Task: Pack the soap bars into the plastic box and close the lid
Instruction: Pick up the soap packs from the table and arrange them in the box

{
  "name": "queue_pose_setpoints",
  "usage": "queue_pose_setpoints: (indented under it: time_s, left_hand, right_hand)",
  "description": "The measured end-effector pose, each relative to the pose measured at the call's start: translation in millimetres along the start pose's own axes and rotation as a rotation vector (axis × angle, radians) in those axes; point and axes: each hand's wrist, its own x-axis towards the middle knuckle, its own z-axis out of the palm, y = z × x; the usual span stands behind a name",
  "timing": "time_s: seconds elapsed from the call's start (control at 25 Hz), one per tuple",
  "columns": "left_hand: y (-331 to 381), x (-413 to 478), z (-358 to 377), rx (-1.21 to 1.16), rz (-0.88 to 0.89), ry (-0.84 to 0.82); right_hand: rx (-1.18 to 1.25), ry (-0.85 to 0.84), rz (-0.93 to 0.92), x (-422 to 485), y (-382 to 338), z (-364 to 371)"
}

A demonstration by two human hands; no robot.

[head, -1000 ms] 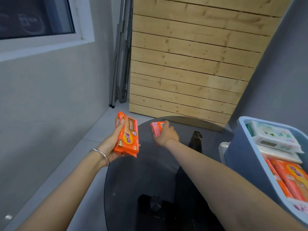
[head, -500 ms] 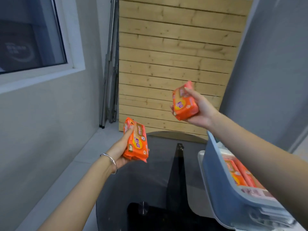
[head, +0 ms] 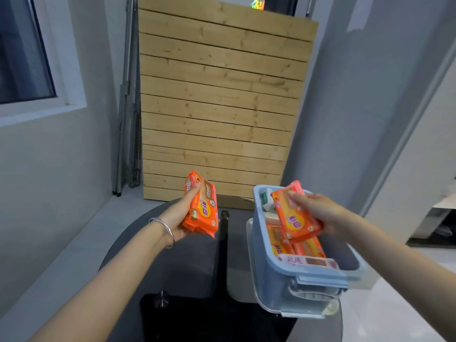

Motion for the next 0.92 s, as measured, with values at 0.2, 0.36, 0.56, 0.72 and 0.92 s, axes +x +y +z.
queue_pose_setpoints:
  time_s: [0.2,0.36,0.56,0.72,0.92]
  left_hand:
    - [-2.2,-5.0,24.7,0.013,-0.013,-0.021]
    - [-2.3,-7.2,40.4,-0.019,0.003,-0.076]
    - [-7.1,-0.2,74.9,0.115,0.094,-0.051]
    - [-14.3,9.3,110.3,0.184,0.164,-0.057]
    - [-27.9,18.5,169.5,0.193,0.13,-0.208]
  right_hand:
    - [0.171,-0.092,0.185,6.2,33.4,26.5]
    - [-0.17,-0.134,0.167,6.2,40.8,21.6]
    - [-0.691,-0.122,-0.03,7.8,29.9,-4.2]
    - [-0.314,-0.12,-0.186,7.1,16.6,-22.7]
    - [0.096,-0.258,-0.264,5.8,6.1,-42.5]
